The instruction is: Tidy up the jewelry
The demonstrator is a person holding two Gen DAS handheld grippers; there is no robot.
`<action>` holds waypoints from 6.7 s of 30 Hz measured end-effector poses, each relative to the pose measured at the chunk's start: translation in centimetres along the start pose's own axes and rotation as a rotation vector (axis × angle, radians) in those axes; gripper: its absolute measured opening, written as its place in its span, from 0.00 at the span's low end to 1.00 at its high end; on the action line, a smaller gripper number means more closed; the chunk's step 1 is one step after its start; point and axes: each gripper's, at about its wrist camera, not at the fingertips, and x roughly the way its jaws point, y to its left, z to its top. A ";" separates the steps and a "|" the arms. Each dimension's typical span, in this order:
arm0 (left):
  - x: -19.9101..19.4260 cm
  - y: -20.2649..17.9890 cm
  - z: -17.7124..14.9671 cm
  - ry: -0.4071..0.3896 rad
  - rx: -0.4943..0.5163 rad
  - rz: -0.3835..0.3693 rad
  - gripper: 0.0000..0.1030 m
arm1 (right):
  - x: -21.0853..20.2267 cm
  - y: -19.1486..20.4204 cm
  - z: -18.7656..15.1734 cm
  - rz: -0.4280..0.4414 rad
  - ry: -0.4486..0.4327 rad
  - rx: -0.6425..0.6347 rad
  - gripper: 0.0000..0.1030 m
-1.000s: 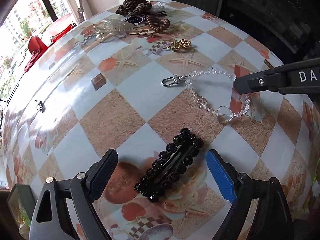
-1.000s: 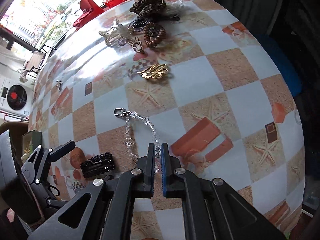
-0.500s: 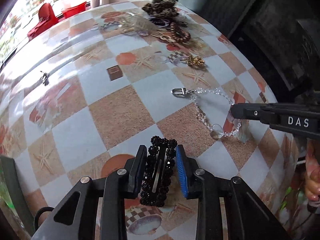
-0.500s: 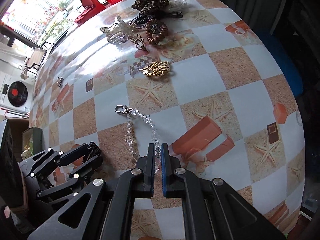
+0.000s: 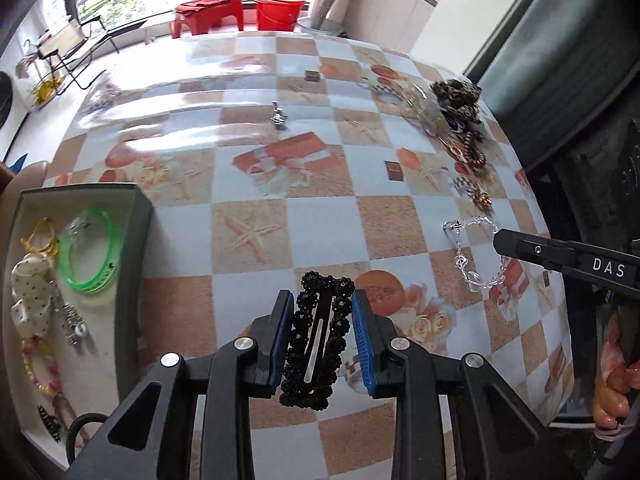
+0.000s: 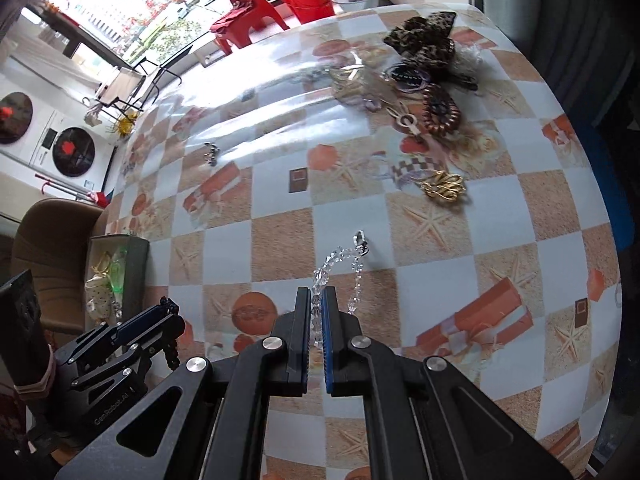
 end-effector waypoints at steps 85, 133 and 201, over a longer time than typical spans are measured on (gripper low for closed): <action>-2.1 20.0 -10.9 0.057 -0.471 0.360 0.33 | 18.9 31.6 -6.1 0.082 0.452 -0.699 0.45; -5.6 19.4 -11.0 0.067 -0.460 0.399 0.99 | 11.1 29.1 -5.8 0.011 0.328 -0.612 0.69; -24.9 11.0 -13.0 -0.136 -0.579 0.545 0.98 | -9.2 31.3 -8.0 -0.024 0.047 -0.757 1.00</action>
